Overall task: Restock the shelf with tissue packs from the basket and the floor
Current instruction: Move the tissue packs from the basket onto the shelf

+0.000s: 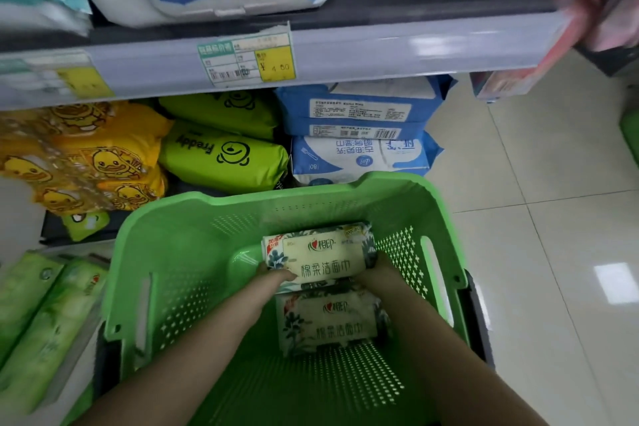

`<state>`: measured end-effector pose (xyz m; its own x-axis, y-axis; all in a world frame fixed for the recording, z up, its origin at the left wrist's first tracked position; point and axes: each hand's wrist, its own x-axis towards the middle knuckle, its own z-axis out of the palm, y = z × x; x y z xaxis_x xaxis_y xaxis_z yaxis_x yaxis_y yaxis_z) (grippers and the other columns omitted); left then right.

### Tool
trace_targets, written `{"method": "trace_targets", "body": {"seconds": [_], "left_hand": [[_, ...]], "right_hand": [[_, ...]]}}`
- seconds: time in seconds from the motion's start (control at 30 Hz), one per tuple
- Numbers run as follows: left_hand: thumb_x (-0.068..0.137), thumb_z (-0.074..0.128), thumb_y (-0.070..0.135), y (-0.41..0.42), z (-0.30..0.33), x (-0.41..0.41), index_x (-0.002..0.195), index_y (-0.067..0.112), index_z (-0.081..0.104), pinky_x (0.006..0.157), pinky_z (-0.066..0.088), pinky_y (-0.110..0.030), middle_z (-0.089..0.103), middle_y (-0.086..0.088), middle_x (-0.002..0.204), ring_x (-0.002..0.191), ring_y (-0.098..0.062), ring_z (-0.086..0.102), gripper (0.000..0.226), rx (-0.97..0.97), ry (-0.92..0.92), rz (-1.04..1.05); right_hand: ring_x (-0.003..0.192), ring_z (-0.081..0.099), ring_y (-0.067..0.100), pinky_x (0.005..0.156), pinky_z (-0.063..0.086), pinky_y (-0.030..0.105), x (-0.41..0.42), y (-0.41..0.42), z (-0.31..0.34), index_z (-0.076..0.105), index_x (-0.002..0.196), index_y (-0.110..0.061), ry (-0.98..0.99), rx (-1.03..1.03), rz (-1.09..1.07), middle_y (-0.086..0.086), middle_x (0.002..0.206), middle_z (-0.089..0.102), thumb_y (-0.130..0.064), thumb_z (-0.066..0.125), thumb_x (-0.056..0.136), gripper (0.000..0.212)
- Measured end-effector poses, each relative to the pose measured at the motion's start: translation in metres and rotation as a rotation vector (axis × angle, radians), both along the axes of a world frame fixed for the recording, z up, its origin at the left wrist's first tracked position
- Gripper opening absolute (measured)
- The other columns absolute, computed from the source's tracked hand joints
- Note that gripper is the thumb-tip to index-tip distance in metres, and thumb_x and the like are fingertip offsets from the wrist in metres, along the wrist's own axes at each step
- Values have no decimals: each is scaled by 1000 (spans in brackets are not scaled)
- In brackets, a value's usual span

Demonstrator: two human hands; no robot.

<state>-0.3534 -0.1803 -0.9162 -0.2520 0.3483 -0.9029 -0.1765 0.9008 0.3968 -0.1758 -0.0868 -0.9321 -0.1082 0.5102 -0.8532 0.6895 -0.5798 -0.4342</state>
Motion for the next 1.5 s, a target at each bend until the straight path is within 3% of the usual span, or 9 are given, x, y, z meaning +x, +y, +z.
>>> {"method": "trace_targets", "body": {"seconds": [0.27,0.43,0.53,0.7,0.8,1.07,1.23,1.37,1.5], "left_hand": [[78,67,28,-36,81,3,143,11,22,112,27,-45,42,-8,140,128,-29,40,81,132,8,-64],[79,66,29,-61,143,6,149,17,8,115,22,-45,27,-5,151,137,-27,29,91,254,-8,-117],[56,74,47,-83,179,5,147,21,18,112,27,-49,36,-4,148,133,-26,36,110,305,6,-127],[83,62,15,-111,261,18,134,19,39,95,36,-31,53,-3,132,112,-19,49,55,475,34,-72],[87,57,8,-128,309,22,116,27,44,87,35,-27,59,4,113,97,-11,51,37,630,37,-61],[39,77,62,-159,420,39,141,47,21,111,26,-52,38,20,144,133,-14,36,117,936,197,-227],[69,72,30,-157,495,60,143,47,20,112,25,-49,40,18,143,130,-16,39,92,1091,229,-162],[85,61,13,-144,549,74,129,52,27,99,32,-32,48,36,102,106,-2,48,68,1247,278,-126],[87,59,14,-120,591,77,132,50,24,95,29,-25,44,40,105,101,9,45,68,1340,333,-114]], "right_hand": [[107,60,24,91,50,51,25,-46,98,47,118,-19,121,177,-46,1,114,64,-14,68,76,47],[99,61,23,88,52,46,37,-74,176,48,107,-23,169,320,-17,2,107,65,-1,60,75,40],[101,60,26,68,50,25,41,-96,232,46,113,-20,197,411,11,8,115,63,2,55,81,40],[76,54,0,50,41,3,56,-134,316,45,114,-20,305,555,10,-12,86,55,10,50,82,44],[88,56,10,52,37,1,66,-154,348,45,118,-25,322,647,33,-15,94,55,5,50,79,49],[98,53,-11,73,40,3,90,-183,417,32,125,-45,534,912,-95,-32,113,51,4,54,78,72],[98,47,-24,75,40,2,97,-172,471,28,130,-47,681,1041,-169,-39,115,45,6,51,82,75],[89,49,-28,67,40,-3,100,-148,520,34,128,-38,820,1140,-169,-27,114,53,14,46,83,70],[99,56,-16,87,45,5,96,-114,553,39,132,-30,902,1209,-165,-23,117,58,22,43,81,73]]}}
